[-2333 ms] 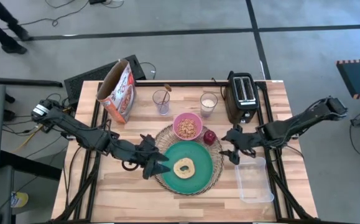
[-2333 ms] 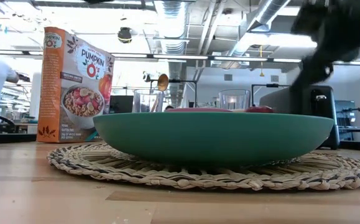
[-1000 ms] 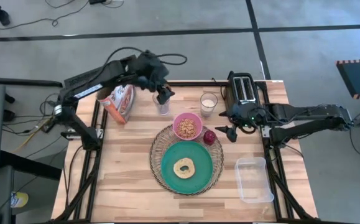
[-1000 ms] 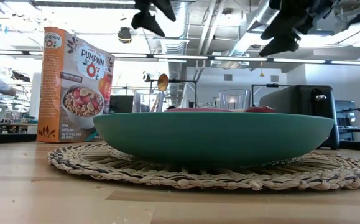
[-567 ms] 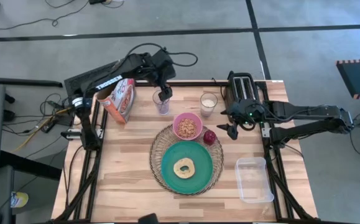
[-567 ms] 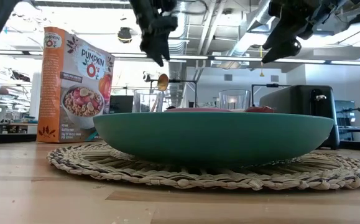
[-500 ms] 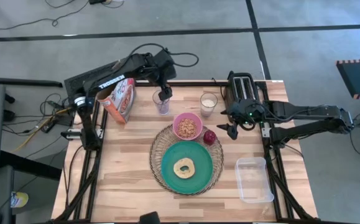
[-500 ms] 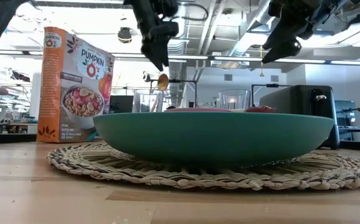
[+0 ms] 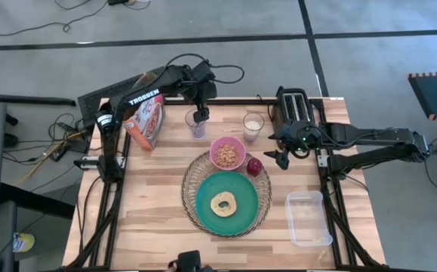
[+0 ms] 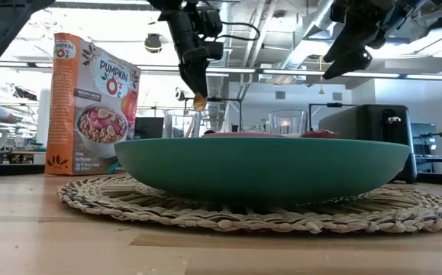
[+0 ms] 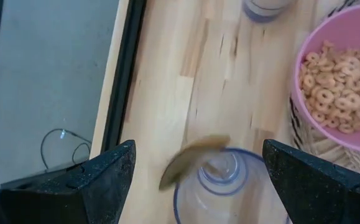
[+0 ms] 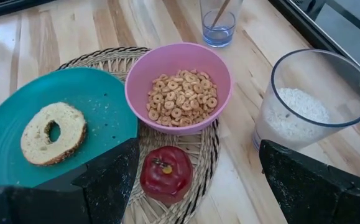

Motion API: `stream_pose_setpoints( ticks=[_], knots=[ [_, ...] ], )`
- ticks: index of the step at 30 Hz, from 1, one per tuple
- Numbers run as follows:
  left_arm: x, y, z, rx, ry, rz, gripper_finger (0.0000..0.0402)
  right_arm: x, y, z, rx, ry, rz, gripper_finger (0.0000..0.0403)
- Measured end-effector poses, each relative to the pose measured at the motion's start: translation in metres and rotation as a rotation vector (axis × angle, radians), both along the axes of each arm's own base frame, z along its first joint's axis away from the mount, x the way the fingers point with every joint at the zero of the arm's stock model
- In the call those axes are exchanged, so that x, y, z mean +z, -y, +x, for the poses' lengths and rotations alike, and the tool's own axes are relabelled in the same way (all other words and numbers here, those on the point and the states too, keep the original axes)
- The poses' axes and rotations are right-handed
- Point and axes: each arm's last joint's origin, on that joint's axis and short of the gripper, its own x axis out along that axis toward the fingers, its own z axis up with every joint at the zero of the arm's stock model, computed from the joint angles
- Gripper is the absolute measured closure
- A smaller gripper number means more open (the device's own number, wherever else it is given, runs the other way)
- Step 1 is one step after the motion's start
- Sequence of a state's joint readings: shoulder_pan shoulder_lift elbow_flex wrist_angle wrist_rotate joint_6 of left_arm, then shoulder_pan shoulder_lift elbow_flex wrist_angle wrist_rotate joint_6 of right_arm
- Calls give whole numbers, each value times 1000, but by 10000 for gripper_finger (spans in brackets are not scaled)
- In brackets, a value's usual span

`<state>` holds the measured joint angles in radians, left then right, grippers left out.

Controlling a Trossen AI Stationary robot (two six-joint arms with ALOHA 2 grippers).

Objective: Arrange a breakfast setting
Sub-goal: Put the gold spoon to the left of the pink bowl

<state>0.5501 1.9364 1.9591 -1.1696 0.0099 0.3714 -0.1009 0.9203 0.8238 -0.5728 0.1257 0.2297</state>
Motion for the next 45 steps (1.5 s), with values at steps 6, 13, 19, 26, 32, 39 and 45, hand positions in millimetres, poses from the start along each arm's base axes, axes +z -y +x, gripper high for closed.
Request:
stream_pose_setpoints(
  ticks=[6,13,19,26,32,39,45],
  knots=[
    [-3,-11,-3,-6,11,-9,65,0,0,0,-6,-1,7,42],
    [-25,-17,2,-5,-54,-71,72,0,0,0,-7,-1,7,42],
    [-24,-16,3,-13,-50,-84,125,0,0,0,-7,-1,6,42],
    [-23,-15,2,-18,-56,-83,209,0,0,0,-8,-1,5,42],
    [-23,-15,2,-20,-62,-85,272,0,0,0,-11,-1,2,42],
    [-23,-15,2,-20,-62,-84,321,0,0,0,-11,-2,2,42],
    [-23,-15,2,-20,-62,-84,348,0,0,0,-8,-3,-1,42]
  ],
)
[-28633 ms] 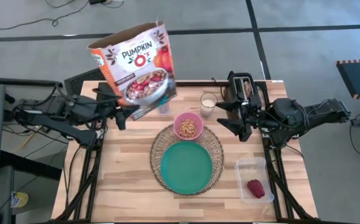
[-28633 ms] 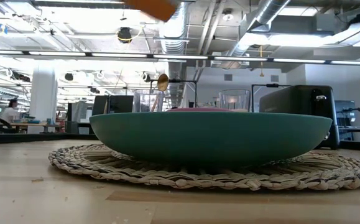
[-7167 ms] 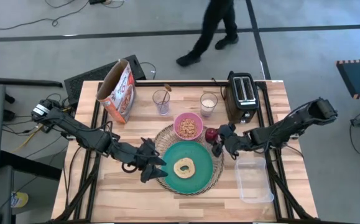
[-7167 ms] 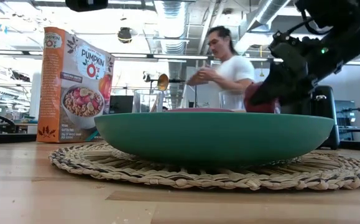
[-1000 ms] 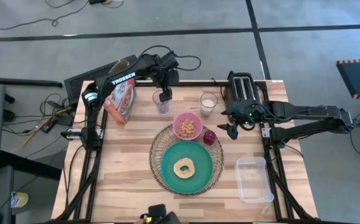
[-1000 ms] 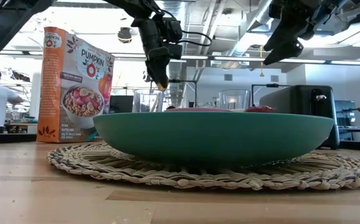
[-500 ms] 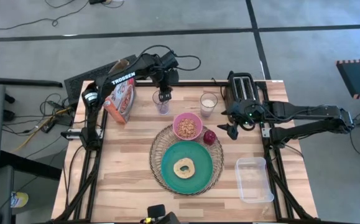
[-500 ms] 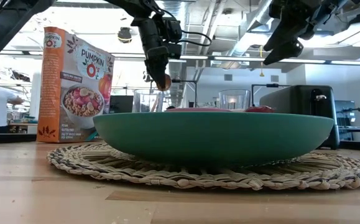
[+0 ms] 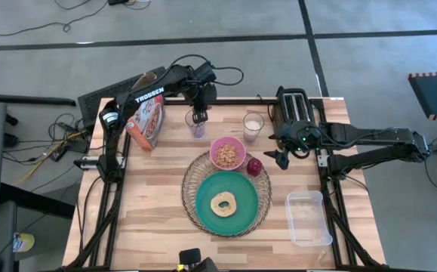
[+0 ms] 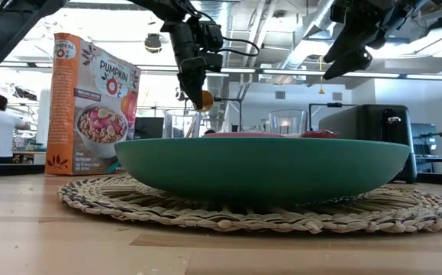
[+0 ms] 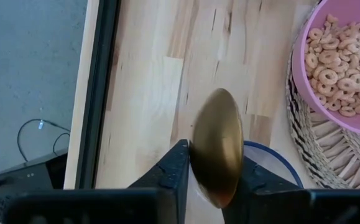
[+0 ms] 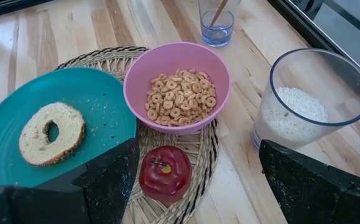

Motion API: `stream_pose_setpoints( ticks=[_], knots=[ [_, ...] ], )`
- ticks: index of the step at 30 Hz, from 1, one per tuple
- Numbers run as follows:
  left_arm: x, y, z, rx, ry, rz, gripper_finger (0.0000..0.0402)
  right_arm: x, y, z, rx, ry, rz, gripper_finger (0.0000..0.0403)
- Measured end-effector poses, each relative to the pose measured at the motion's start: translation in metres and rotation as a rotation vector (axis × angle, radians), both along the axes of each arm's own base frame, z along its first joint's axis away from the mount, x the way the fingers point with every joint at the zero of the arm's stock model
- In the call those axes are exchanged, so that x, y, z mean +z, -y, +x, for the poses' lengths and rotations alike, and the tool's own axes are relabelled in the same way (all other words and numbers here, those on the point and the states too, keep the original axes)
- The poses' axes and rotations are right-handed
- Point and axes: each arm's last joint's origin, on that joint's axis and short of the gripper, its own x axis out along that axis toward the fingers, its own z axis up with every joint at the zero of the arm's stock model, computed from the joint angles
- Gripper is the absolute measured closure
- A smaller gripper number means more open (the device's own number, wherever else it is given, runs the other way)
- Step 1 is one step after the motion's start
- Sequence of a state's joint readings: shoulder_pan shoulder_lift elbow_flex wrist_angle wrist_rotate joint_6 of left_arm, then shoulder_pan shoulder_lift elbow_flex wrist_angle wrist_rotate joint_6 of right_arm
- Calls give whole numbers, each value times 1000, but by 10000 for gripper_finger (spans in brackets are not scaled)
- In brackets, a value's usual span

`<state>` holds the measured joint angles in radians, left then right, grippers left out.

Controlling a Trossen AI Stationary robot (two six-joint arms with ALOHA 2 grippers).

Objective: Arrange a breakfast setting
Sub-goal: Put the gold spoon to the left of the pink bowl

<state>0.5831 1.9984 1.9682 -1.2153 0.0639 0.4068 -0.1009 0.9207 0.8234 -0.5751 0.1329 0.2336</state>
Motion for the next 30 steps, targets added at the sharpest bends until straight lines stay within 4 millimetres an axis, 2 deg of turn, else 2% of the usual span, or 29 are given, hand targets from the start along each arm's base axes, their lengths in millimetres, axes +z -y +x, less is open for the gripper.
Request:
stream_pose_setpoints(
  ticks=[11,20,30],
  knots=[
    [0,0,0,9,-1,-5,387,0,0,0,4,-1,-5,42],
    [1,6,2,1,-10,3,388,0,0,0,5,-2,-6,42],
    [26,15,-9,21,31,63,388,0,0,0,5,-2,-5,42]
  ],
)
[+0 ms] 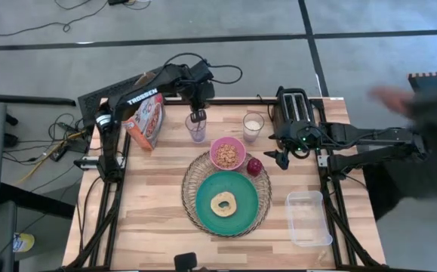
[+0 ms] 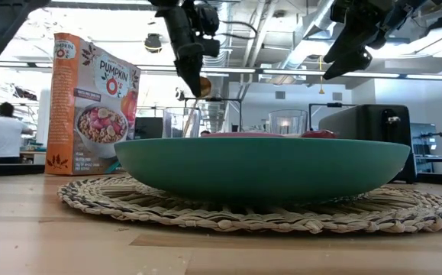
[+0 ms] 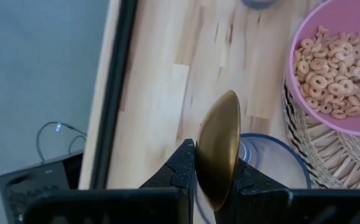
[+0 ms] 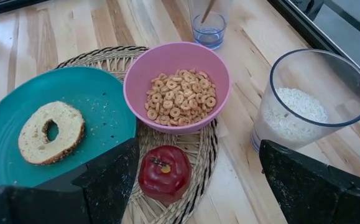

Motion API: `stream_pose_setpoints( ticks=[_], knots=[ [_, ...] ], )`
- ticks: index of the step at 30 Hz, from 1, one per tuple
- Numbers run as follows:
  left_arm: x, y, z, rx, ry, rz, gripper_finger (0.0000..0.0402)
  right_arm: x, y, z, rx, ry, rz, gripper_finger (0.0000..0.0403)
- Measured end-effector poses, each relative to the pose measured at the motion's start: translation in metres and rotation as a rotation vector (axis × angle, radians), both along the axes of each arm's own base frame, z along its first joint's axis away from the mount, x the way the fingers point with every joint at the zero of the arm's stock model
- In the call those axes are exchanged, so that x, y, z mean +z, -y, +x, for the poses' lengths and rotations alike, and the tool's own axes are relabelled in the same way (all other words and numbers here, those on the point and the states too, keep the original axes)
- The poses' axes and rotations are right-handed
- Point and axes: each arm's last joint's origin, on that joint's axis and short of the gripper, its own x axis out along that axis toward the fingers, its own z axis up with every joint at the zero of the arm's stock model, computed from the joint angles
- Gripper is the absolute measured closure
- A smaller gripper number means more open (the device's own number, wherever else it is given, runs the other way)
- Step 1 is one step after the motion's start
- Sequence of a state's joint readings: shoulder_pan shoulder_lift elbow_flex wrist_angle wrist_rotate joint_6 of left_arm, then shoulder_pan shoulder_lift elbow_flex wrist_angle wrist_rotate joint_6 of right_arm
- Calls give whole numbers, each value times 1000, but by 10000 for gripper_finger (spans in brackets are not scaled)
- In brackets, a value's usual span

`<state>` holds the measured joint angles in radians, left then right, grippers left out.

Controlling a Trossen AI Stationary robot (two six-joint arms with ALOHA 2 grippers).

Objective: Arrange a breakfast setting
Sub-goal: Put the gold spoon to the left of the pink bowl

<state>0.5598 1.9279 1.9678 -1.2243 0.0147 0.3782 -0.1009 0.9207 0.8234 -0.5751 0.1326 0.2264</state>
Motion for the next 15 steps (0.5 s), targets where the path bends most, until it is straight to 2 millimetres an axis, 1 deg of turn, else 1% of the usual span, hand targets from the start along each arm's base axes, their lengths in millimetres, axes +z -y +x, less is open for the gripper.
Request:
stream_pose_setpoints(
  ticks=[6,15],
  knots=[
    [28,10,-16,30,72,35,388,0,0,0,0,0,0,42],
    [68,30,-41,65,190,73,388,0,0,0,0,1,0,42]
  ],
)
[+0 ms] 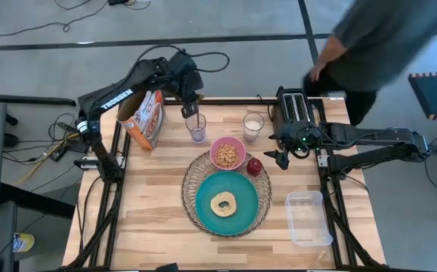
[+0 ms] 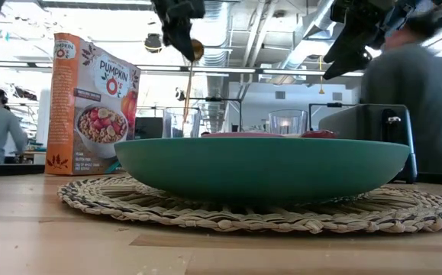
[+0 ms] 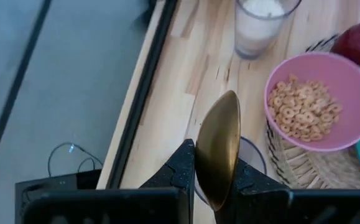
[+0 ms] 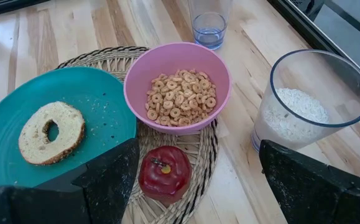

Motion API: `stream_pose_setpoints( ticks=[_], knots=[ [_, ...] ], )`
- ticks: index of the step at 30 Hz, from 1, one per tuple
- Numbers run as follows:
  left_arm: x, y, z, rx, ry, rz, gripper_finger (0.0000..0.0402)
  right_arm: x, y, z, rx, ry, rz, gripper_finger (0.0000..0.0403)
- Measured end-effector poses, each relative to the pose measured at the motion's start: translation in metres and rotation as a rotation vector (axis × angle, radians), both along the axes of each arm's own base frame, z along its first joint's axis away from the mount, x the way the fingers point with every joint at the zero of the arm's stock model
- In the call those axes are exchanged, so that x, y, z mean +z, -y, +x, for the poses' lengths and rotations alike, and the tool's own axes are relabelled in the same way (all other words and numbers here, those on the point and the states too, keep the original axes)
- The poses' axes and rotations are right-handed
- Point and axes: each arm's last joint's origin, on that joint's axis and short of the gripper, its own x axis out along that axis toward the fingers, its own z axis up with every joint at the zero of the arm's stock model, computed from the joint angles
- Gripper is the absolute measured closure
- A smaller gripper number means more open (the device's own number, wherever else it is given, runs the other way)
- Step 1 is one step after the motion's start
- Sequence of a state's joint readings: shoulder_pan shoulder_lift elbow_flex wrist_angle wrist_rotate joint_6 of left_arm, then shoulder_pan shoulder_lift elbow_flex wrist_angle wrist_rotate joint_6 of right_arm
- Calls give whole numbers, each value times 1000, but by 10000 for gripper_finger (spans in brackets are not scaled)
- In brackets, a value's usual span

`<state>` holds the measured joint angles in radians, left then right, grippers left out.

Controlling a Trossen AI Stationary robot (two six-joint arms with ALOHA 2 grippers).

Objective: Arrange a breakfast setting
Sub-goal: Put the gold spoon to the left of the pink bowl

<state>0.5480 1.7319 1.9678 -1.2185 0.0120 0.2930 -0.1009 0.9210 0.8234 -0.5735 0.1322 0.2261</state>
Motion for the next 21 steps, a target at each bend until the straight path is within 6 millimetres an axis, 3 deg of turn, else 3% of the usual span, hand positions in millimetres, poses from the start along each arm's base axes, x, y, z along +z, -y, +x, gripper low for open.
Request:
stream_pose_setpoints(
  ticks=[8,16,21],
  knots=[
    [32,18,-26,35,147,-40,388,0,0,0,0,0,0,42],
    [53,50,-42,-59,311,-289,388,0,0,0,-1,1,1,42],
    [54,70,-44,-115,294,-455,388,0,0,0,0,1,1,42]
  ],
)
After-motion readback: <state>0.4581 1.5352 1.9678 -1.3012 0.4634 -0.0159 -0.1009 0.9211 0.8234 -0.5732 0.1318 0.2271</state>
